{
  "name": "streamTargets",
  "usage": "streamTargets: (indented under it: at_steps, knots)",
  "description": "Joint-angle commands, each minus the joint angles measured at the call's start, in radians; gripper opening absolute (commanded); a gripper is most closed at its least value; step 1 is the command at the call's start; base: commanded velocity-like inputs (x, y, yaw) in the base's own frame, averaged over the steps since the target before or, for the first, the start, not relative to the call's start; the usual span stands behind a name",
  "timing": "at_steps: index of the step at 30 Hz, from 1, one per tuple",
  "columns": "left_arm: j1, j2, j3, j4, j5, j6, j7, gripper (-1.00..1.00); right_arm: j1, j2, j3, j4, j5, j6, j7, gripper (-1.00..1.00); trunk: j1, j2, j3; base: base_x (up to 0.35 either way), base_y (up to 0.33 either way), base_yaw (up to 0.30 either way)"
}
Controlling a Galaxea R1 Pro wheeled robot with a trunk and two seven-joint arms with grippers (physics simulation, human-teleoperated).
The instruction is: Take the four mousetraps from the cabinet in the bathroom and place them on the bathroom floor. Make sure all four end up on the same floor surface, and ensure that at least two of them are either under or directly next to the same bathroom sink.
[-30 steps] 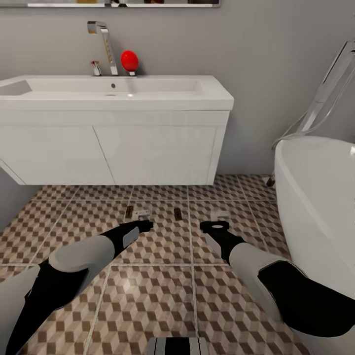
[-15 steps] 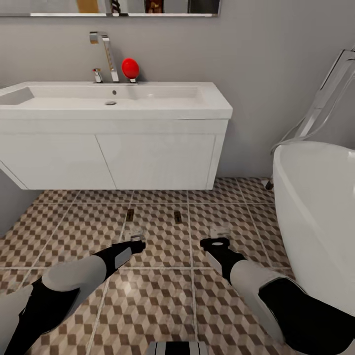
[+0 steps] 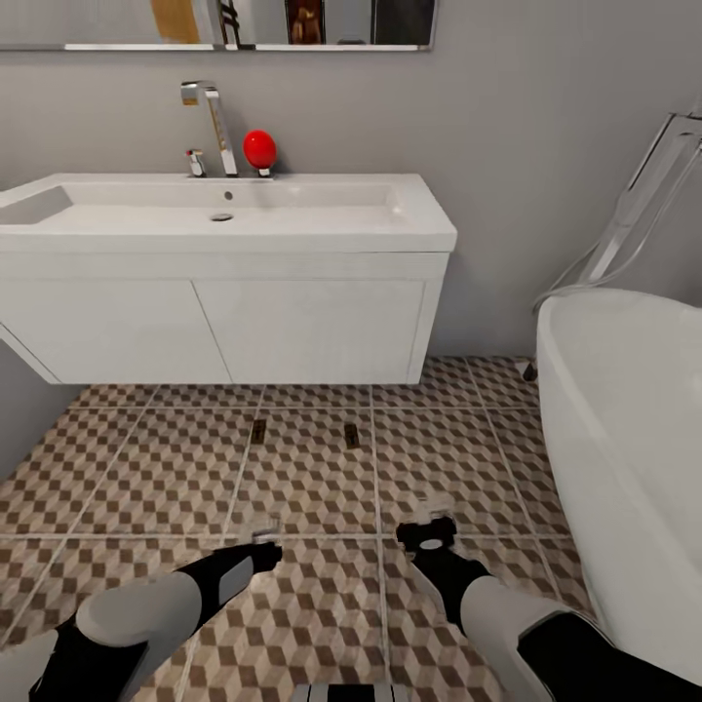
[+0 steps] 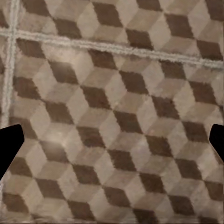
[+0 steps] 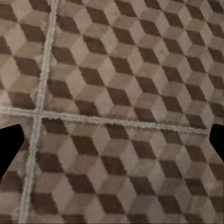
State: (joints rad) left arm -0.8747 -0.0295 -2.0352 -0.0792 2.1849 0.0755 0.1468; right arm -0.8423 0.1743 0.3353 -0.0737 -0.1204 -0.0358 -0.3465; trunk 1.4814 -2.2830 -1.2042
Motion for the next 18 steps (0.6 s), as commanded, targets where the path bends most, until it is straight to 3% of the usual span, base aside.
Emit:
streamTargets:
  at_steps: [1,8,18]
  knots:
    - [0.014,0.0,-0.005,-0.001,0.003,-0.003,0.005,1.0,0.013,0.0,0.008,0.001,-0.008,-0.011,-0.002,1.0,-0.004,0.007,0.003,0.0,0.0,0.0]
    - [0.117,0.0,-0.005,-0.002,0.002,-0.064,0.005,1.0,0.108,0.0,0.01,0.001,0.0,-0.04,0.014,1.0,-0.031,0.056,0.025,0.0,0.0,0.0]
    - [0.204,0.001,-0.005,-0.002,0.002,-0.101,0.005,1.0,0.212,0.0,0.009,0.001,0.002,-0.092,0.027,1.0,-0.069,0.126,0.056,0.0,0.0,0.0]
